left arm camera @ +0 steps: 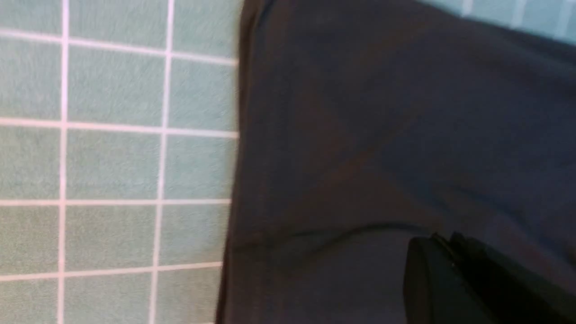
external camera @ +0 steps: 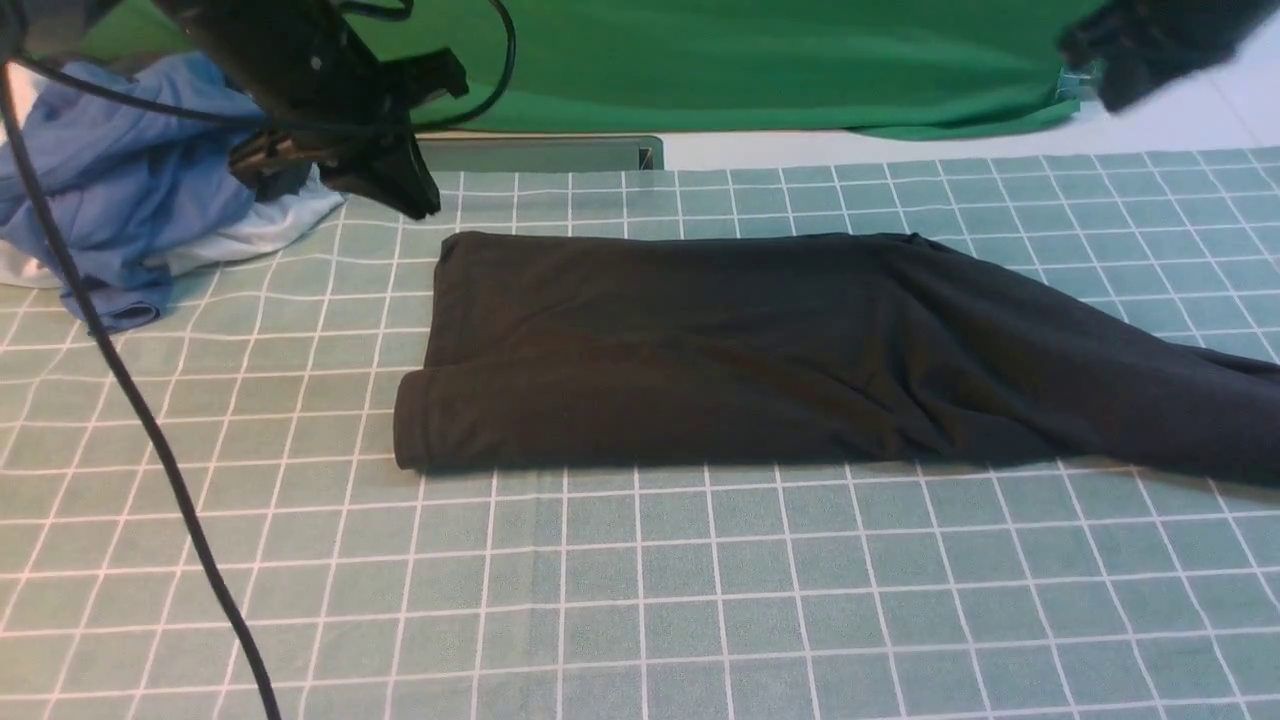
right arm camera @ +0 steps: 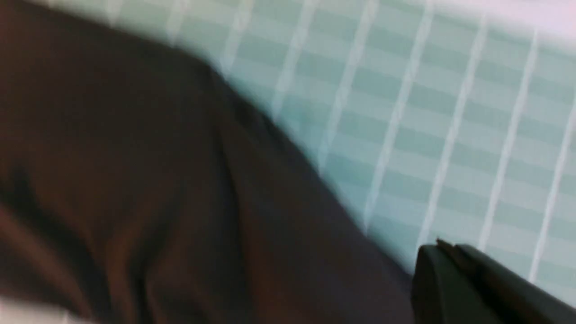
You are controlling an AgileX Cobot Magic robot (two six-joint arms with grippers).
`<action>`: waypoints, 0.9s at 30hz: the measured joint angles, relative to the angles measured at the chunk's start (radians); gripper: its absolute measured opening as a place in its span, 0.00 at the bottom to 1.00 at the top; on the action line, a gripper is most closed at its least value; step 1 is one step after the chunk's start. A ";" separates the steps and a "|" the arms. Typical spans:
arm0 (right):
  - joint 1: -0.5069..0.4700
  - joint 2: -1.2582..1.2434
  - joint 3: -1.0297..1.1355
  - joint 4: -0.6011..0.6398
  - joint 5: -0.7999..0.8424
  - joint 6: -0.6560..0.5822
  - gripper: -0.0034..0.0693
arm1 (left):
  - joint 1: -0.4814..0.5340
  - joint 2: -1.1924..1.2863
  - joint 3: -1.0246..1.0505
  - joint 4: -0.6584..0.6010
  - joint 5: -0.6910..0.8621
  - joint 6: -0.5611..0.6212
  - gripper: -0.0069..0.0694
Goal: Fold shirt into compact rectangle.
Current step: 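Fold the black garment in half by bringing its near edge over to the far edge, then pull the folded dark garment lengthwise by its ends to straighten it flat on the table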
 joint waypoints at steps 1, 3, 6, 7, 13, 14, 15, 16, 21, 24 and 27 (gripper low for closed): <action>-0.019 -0.032 0.052 0.003 0.000 0.002 0.08 | 0.000 -0.011 0.000 -0.002 0.000 0.003 0.11; -0.077 -0.130 0.223 0.005 -0.019 0.018 0.08 | 0.000 -0.044 -0.001 -0.009 0.000 0.011 0.11; -0.181 -0.233 0.429 0.004 -0.097 0.057 0.08 | 0.000 -0.067 -0.006 -0.016 0.001 0.017 0.11; -0.213 -0.250 0.478 0.004 -0.119 0.069 0.08 | 0.000 -0.070 -0.006 -0.016 0.001 0.021 0.11; -0.373 -0.223 0.690 0.044 -0.264 0.101 0.28 | 0.000 -0.064 -0.006 -0.016 0.001 0.033 0.11; -0.382 -0.210 0.696 0.049 -0.276 0.101 0.33 | 0.000 -0.064 -0.006 -0.016 0.001 0.035 0.11; -0.388 -0.194 0.700 0.050 -0.290 0.102 0.40 | 0.000 -0.064 -0.006 -0.016 0.001 0.035 0.11; -0.391 -0.176 0.701 0.053 -0.320 0.102 0.49 | 0.000 -0.064 -0.006 -0.016 0.001 0.035 0.11; -0.392 -0.120 0.703 0.062 -0.414 0.101 0.62 | 0.000 -0.064 -0.006 -0.016 0.001 0.036 0.11; -0.392 -0.096 0.703 0.061 -0.432 0.099 0.62 | 0.000 -0.064 -0.006 -0.017 0.001 0.036 0.11; -0.392 -0.062 0.703 0.061 -0.435 0.094 0.58 | 0.000 -0.064 -0.006 -0.036 0.001 0.037 0.11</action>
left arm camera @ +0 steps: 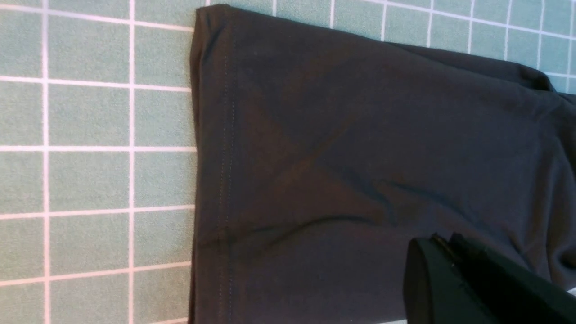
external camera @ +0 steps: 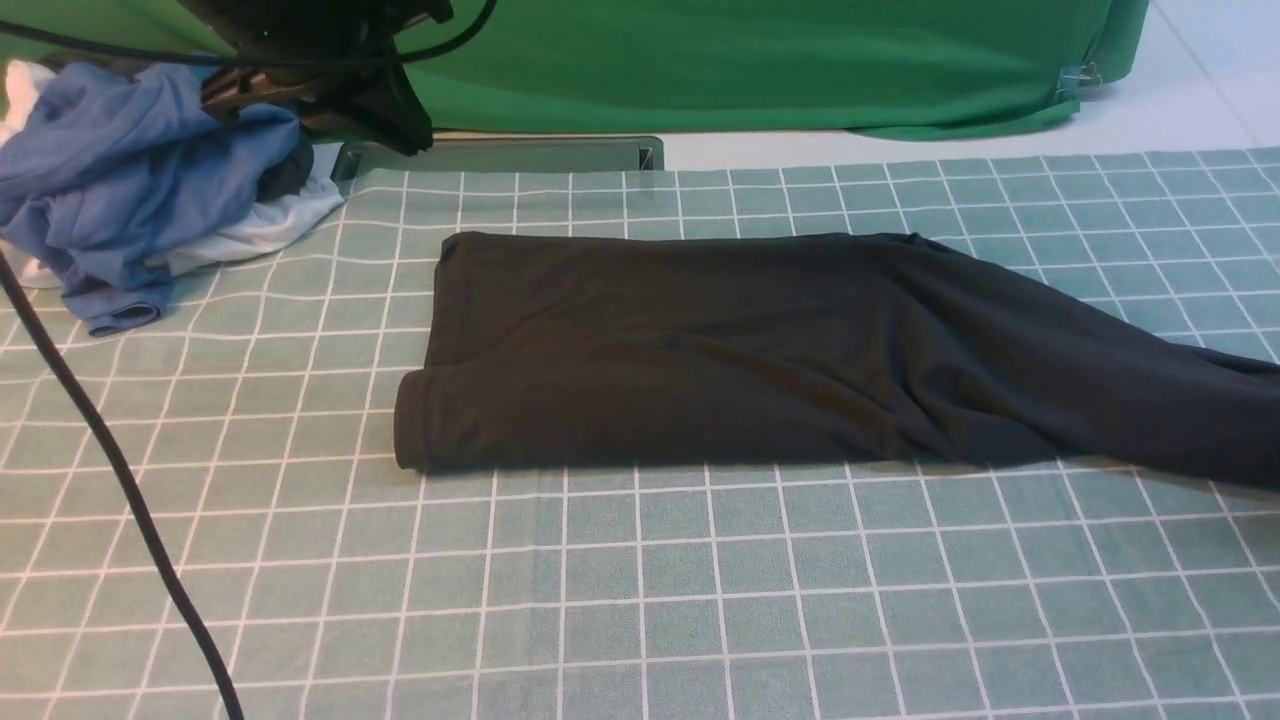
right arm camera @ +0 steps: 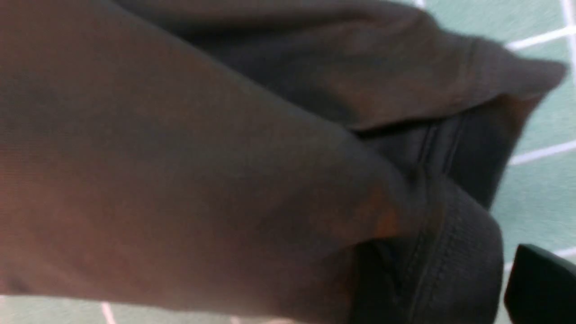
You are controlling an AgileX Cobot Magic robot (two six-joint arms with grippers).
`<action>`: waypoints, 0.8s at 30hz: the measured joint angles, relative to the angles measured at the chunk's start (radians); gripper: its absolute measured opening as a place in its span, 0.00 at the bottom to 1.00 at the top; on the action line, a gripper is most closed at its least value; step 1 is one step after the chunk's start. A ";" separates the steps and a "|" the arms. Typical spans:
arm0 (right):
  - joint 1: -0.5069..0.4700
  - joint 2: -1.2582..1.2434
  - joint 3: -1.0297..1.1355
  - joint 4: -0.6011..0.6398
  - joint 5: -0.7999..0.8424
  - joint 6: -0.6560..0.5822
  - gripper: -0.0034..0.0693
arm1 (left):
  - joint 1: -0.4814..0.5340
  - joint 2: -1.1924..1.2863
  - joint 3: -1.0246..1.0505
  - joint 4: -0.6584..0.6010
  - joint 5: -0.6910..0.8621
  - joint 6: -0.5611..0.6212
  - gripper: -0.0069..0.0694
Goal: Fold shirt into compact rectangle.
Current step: 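Pull the folded dark garment lengthwise by its ends to straighten it flat on the table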
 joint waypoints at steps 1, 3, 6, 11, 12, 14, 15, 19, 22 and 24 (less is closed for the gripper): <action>0.000 0.004 0.000 0.000 0.000 -0.001 0.57 | 0.000 0.000 0.000 -0.001 0.000 0.000 0.11; 0.000 0.028 0.000 0.000 -0.003 -0.015 0.45 | 0.000 0.000 0.000 -0.007 0.000 0.000 0.11; 0.000 0.046 0.000 0.001 -0.022 -0.050 0.17 | 0.000 0.000 0.000 -0.007 0.000 0.001 0.11; 0.000 0.046 -0.070 0.000 -0.020 -0.061 0.12 | 0.000 0.000 0.000 -0.007 0.000 0.001 0.11; 0.000 0.046 -0.110 0.000 -0.020 -0.060 0.12 | 0.000 0.000 0.000 -0.007 0.000 0.001 0.11; 0.000 0.046 -0.157 0.000 -0.022 -0.058 0.12 | 0.000 0.000 0.000 -0.007 0.000 0.001 0.11; 0.000 0.046 -0.172 0.000 -0.027 -0.056 0.12 | 0.000 0.000 0.000 -0.007 0.000 0.001 0.11; 0.000 0.056 -0.208 0.000 -0.102 -0.053 0.12 | 0.000 0.000 0.000 -0.007 0.000 0.002 0.11; 0.000 0.083 -0.211 -0.005 -0.157 -0.053 0.15 | 0.000 0.000 0.000 -0.005 0.000 0.002 0.11; 0.000 0.113 -0.211 -0.036 -0.182 -0.042 0.21 | 0.000 0.000 0.000 0.001 0.000 0.002 0.11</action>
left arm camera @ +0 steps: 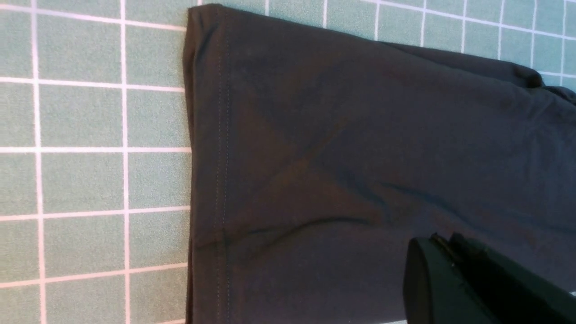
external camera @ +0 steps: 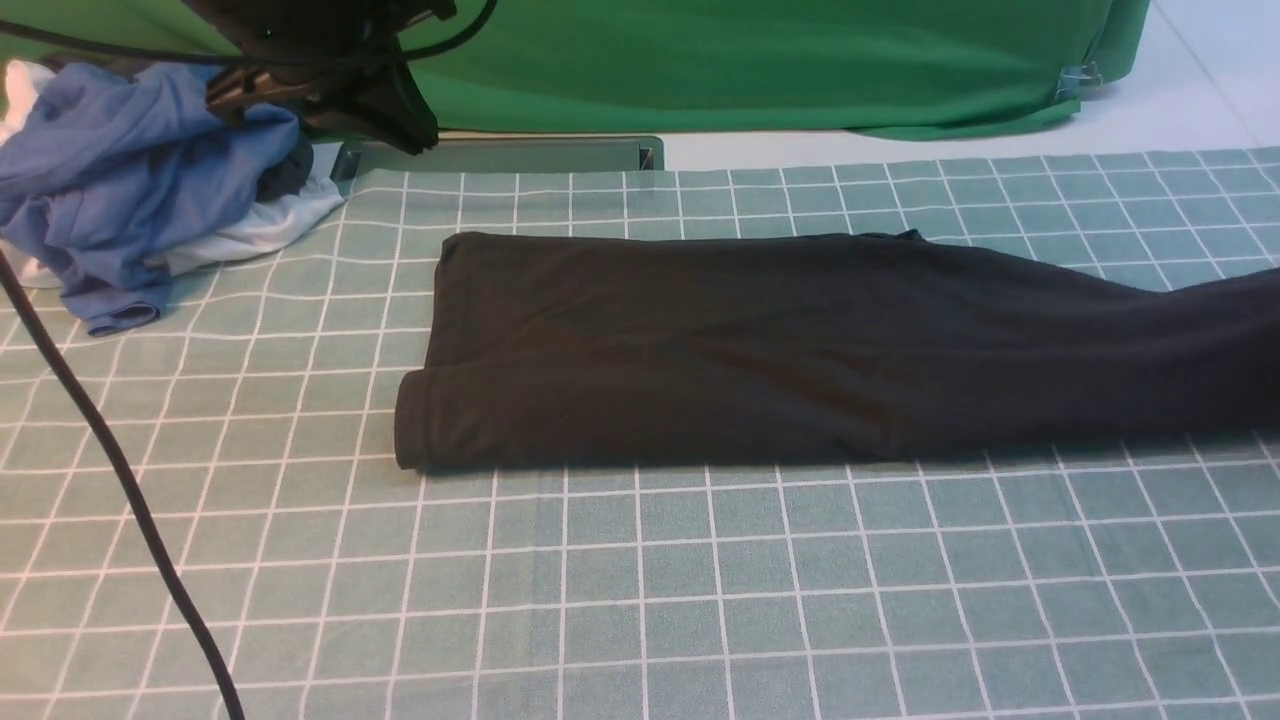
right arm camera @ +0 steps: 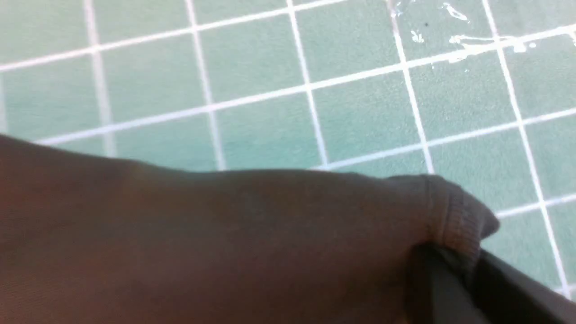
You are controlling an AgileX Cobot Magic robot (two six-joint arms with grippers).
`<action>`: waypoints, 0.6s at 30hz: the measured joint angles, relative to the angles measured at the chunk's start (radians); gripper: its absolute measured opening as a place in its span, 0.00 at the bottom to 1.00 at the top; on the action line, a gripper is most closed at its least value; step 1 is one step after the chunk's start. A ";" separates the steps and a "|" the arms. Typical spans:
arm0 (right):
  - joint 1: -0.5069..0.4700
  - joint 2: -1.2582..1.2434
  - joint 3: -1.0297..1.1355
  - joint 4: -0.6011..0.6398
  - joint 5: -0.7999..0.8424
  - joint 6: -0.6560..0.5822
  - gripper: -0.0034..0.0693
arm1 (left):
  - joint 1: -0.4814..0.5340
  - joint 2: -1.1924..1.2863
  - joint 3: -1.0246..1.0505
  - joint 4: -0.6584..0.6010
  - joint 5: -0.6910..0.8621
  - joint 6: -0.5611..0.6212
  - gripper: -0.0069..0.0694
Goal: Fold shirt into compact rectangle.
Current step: 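Pull the folded dark garment lengthwise by its ends to straighten it flat on the table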
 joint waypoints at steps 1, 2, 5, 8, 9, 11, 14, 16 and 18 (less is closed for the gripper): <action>0.000 0.007 0.000 -0.012 -0.006 0.005 0.24 | 0.000 0.000 0.000 0.001 0.000 0.000 0.11; 0.000 0.017 0.000 -0.035 -0.012 0.012 0.32 | 0.000 0.000 0.000 0.003 0.000 0.000 0.11; 0.000 0.017 -0.040 -0.076 0.022 0.037 0.64 | 0.000 0.000 0.000 0.008 0.000 0.000 0.11; 0.000 0.015 -0.099 -0.084 0.111 0.051 0.82 | 0.000 0.000 0.000 0.008 0.000 0.000 0.11; 0.000 0.013 -0.130 -0.084 0.167 0.052 0.88 | 0.000 0.000 0.000 0.008 0.000 0.000 0.11; 0.000 0.008 -0.173 -0.086 0.259 0.053 0.93 | 0.000 0.000 0.000 0.011 0.000 0.000 0.11; 0.000 0.010 -0.186 -0.088 0.336 0.054 0.93 | 0.000 0.000 0.000 0.012 0.000 0.000 0.11; 0.000 0.025 -0.186 -0.086 0.361 0.055 0.93 | 0.000 0.000 0.000 0.011 -0.004 0.000 0.11; 0.000 0.059 -0.186 -0.084 0.373 0.055 0.93 | 0.000 0.000 0.000 0.011 -0.004 0.000 0.11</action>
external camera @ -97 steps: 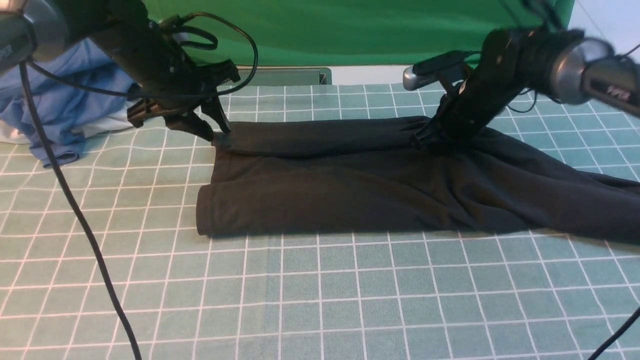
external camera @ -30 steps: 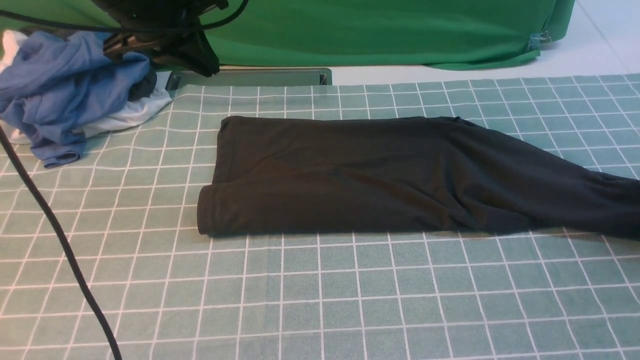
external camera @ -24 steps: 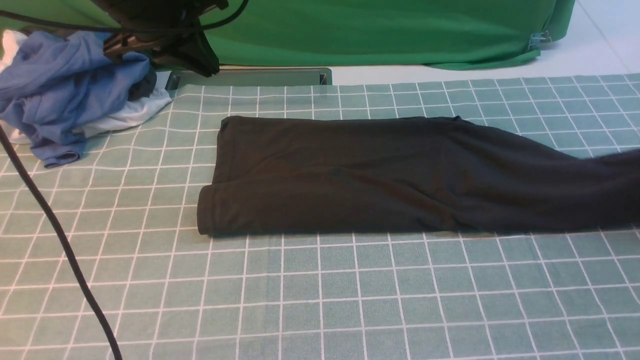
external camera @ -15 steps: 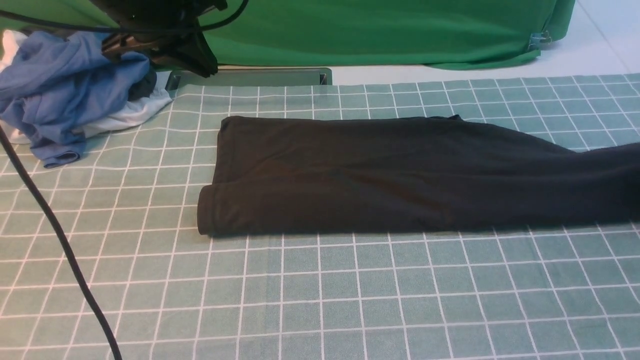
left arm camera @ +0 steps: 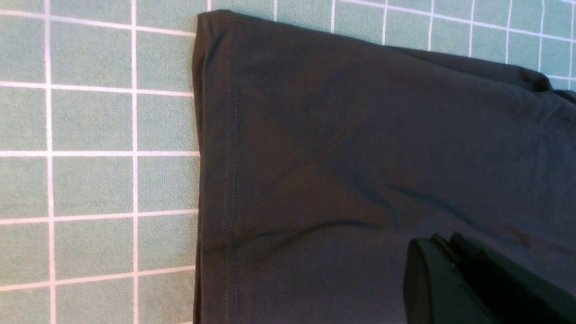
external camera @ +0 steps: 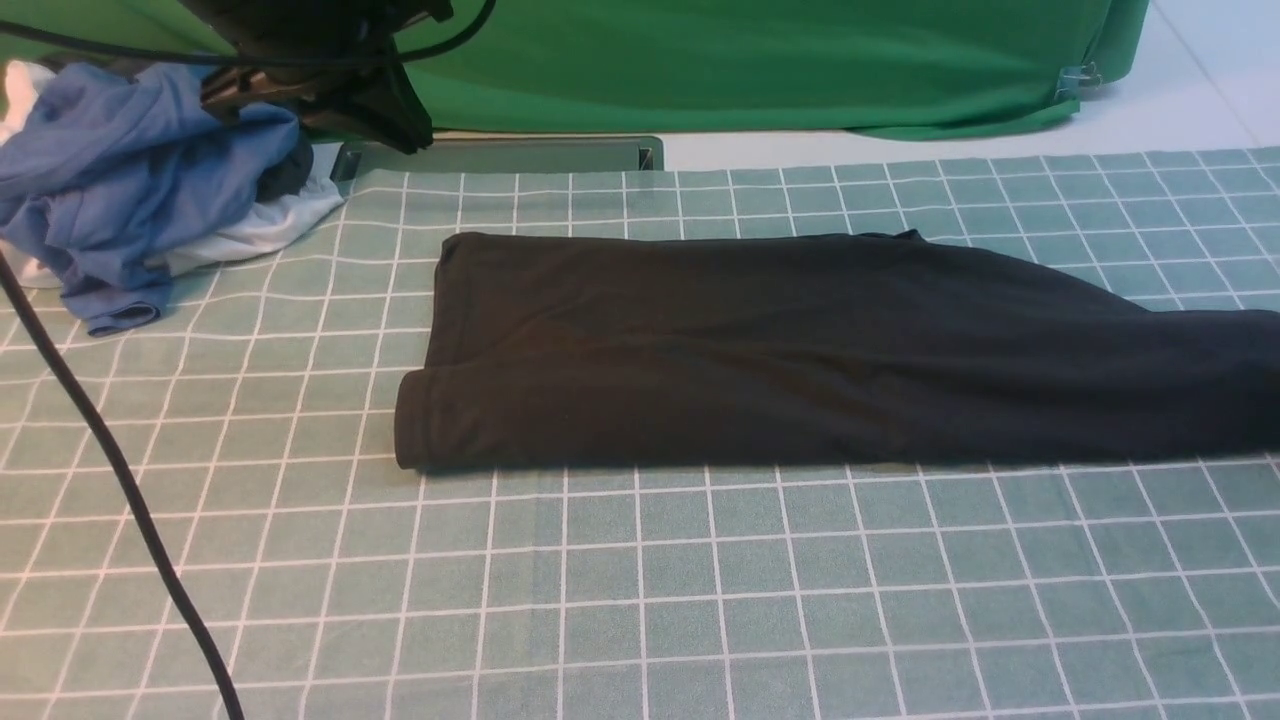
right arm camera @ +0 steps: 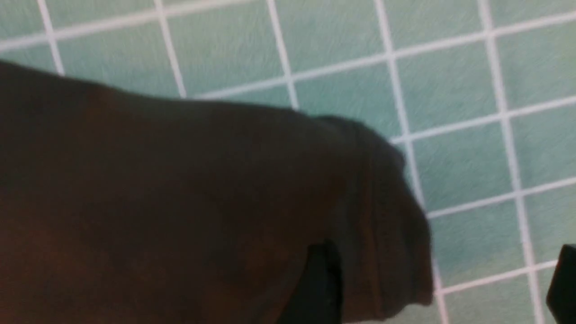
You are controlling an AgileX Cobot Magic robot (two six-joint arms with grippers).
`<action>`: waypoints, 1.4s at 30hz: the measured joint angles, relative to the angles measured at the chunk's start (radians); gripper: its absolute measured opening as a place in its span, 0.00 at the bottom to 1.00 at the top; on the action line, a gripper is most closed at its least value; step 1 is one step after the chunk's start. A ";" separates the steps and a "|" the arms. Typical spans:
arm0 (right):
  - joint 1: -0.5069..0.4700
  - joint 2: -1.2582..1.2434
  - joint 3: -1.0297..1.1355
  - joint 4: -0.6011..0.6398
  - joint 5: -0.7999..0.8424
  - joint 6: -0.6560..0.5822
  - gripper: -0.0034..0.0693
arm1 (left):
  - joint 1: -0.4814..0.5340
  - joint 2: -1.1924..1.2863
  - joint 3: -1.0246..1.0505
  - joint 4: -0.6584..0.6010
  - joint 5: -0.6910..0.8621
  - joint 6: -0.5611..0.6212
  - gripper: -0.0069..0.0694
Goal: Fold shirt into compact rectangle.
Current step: 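Pull the folded dark garment lengthwise by its ends to straighten it flat on the table, then fold the right end of the dark garment over onto its left end with the right gripper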
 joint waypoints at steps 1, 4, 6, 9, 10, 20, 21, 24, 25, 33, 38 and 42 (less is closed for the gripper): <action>0.000 0.020 0.000 0.001 0.001 0.000 0.92 | 0.000 0.000 0.000 0.001 0.000 0.000 0.11; 0.000 0.075 0.000 0.001 0.003 0.000 0.92 | 0.000 0.000 0.000 0.001 0.001 0.002 0.11; 0.000 0.123 0.000 0.002 0.003 -0.001 0.91 | 0.000 0.000 0.000 0.001 0.004 0.012 0.11; 0.000 0.147 -0.010 0.008 0.004 -0.006 0.88 | 0.000 0.000 0.000 0.003 0.005 0.023 0.11; 0.000 0.150 -0.014 0.012 0.006 -0.010 0.84 | 0.000 0.000 0.000 0.007 0.005 0.025 0.11; 0.002 0.154 -0.025 0.043 0.026 -0.091 0.17 | 0.000 0.000 0.000 0.019 0.004 0.045 0.11; 0.003 0.151 -0.029 0.026 0.034 -0.086 0.17 | 0.000 0.000 0.000 0.026 0.005 0.060 0.11; 0.000 0.139 -0.030 -0.049 0.053 -0.047 0.17 | 0.000 -0.003 0.000 0.050 0.005 0.067 0.11; -0.007 0.128 -0.029 -0.073 0.058 -0.038 0.17 | 0.002 -0.006 0.000 0.062 0.005 0.066 0.11; -0.037 -0.051 -0.031 -0.089 0.088 -0.002 0.17 | 0.004 -0.061 0.000 0.068 0.005 0.054 0.11; 0.099 -0.191 -0.069 0.033 0.148 0.028 0.17 | 0.011 -0.108 0.057 0.110 0.003 0.060 0.11; 0.308 -0.222 -0.103 0.106 0.149 0.098 0.17 | 0.053 -0.123 0.201 0.093 0.003 0.085 0.11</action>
